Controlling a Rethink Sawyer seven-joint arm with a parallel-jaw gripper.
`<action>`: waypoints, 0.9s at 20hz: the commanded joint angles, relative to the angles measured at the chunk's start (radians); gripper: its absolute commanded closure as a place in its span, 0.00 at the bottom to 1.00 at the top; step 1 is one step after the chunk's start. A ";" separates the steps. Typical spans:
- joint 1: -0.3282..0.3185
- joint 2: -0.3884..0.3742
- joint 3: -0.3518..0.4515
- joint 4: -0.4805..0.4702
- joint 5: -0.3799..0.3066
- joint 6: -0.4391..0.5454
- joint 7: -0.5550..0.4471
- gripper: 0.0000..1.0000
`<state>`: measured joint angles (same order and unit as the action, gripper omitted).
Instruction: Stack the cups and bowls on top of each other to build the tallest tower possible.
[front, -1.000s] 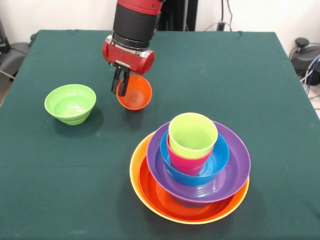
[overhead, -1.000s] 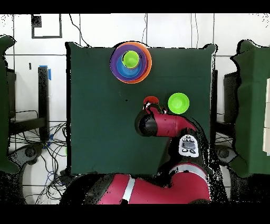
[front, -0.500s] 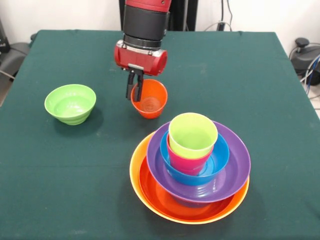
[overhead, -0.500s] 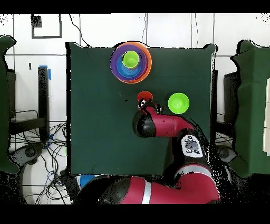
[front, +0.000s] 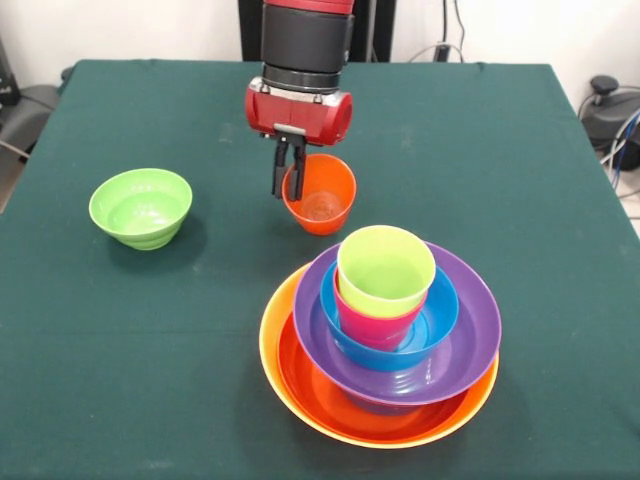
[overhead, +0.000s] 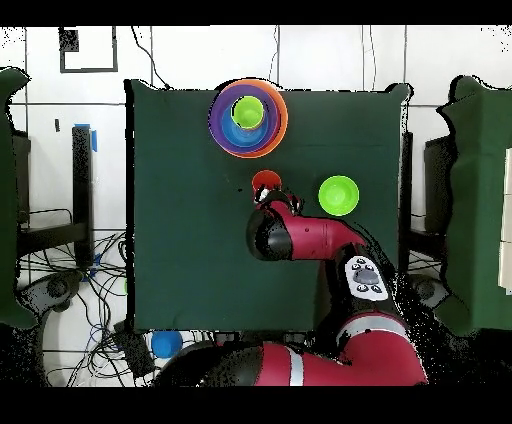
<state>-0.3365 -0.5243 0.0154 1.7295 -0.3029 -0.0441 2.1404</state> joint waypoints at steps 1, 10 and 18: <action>-0.008 0.031 0.087 0.049 -0.081 -0.070 0.061 1.00; 0.025 0.034 0.028 0.080 -0.088 -0.154 0.093 1.00; 0.081 0.054 -0.060 0.102 -0.033 -0.198 0.118 1.00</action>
<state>-0.3056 -0.5176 -0.0393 1.7697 -0.3313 -0.2061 2.1404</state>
